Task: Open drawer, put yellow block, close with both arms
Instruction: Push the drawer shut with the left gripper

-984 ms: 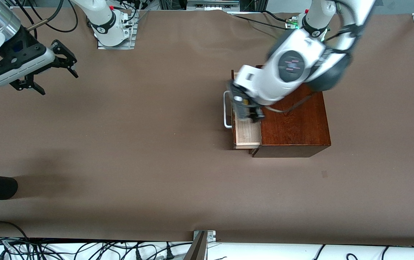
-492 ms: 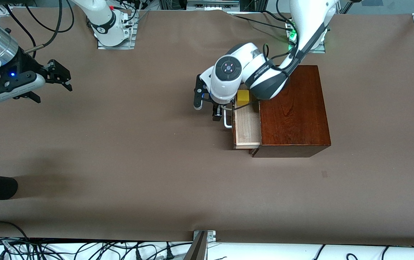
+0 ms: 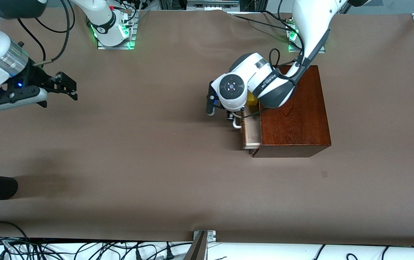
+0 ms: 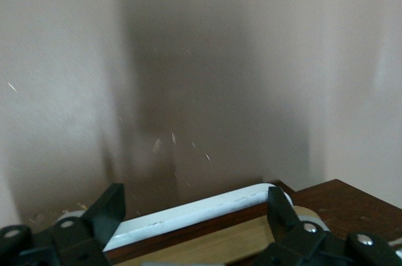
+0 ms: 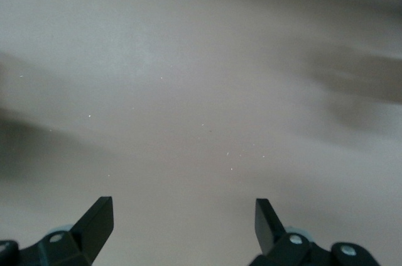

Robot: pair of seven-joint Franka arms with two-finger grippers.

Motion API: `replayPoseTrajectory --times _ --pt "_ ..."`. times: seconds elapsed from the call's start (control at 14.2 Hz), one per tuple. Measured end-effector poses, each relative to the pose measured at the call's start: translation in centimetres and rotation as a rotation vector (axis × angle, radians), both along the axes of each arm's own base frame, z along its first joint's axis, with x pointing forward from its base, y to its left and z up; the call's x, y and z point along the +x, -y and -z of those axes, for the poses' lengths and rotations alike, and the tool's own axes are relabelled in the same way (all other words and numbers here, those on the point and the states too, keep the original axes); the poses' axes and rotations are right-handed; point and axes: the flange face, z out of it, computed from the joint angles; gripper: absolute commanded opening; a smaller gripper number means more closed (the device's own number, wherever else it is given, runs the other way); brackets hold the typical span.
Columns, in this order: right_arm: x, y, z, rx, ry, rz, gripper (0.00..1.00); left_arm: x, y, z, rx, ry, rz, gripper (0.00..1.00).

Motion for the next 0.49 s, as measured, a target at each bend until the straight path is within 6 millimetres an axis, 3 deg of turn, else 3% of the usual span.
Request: replayPoseTrajectory --times 0.14,0.49 --pt "0.2 0.0 0.5 -0.001 -0.005 0.002 1.00 0.5 -1.5 0.2 0.042 -0.028 -0.019 1.00" --pt "-0.1 0.0 0.4 -0.002 -0.018 0.005 1.00 1.0 -2.9 0.2 0.071 -0.054 -0.045 1.00"
